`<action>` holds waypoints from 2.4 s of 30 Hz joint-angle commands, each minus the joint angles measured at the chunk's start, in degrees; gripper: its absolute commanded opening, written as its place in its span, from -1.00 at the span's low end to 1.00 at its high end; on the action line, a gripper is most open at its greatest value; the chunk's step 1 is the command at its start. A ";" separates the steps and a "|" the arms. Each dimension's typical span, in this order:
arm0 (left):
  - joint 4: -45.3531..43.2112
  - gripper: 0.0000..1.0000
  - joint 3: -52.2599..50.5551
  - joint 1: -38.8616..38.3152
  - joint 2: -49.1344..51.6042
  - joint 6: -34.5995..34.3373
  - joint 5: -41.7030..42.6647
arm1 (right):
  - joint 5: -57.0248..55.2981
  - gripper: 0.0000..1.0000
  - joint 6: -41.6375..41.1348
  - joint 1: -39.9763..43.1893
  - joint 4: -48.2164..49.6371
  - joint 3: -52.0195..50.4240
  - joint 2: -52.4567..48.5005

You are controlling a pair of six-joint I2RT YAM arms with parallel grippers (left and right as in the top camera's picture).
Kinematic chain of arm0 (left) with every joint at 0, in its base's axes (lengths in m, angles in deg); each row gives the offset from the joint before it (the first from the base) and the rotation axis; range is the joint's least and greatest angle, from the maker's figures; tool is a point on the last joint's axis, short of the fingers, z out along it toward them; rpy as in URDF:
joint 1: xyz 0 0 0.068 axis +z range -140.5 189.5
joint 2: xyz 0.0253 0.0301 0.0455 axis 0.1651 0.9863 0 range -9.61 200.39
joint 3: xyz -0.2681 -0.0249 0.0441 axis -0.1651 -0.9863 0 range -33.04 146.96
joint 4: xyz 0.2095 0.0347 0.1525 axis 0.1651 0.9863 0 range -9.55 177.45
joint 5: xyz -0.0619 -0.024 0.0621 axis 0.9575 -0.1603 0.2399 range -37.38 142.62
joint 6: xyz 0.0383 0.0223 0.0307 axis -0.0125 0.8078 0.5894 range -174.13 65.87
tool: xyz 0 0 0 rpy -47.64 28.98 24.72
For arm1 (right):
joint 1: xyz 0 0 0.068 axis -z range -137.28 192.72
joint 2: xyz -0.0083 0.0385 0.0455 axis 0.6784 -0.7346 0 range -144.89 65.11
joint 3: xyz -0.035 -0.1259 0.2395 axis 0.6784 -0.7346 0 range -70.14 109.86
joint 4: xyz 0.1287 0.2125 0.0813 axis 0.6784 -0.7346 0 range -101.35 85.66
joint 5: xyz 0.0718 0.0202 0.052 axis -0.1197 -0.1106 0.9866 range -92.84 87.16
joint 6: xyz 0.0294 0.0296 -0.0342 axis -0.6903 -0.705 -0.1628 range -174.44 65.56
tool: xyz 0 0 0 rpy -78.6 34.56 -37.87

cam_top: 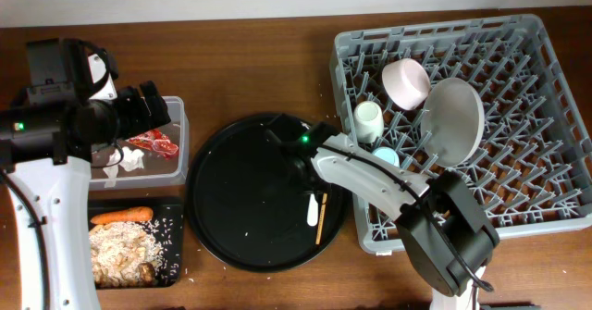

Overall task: Sort waste into correct bins and load items into the dishwasher rack
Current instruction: 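Reach the right gripper to the white fork on the round tray and grasp it, then carry the white fork to the rack's front edge and drop it in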

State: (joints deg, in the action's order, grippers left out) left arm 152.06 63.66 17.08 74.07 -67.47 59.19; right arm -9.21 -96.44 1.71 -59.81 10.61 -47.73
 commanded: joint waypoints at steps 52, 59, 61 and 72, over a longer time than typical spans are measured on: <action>0.07 0.99 0.85 0.15 -0.76 -0.74 -0.61 | 2.73 -0.92 11.85 3.21 -12.81 16.50 3.52; 0.07 0.99 0.83 0.15 -0.76 -0.74 -0.59 | 7.52 -0.92 23.41 11.63 -21.35 20.96 5.31; 0.07 0.99 0.85 0.15 -0.76 -0.74 -0.59 | 7.58 -0.92 24.04 13.51 -23.50 20.96 5.35; 0.07 0.98 0.85 0.15 -0.76 -0.74 -0.59 | 7.10 -0.92 32.20 28.63 -31.34 20.96 5.40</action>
State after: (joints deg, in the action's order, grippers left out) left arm 152.06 63.66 17.08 74.07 -67.47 59.17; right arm -2.28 -66.71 26.60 -90.69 30.39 -44.12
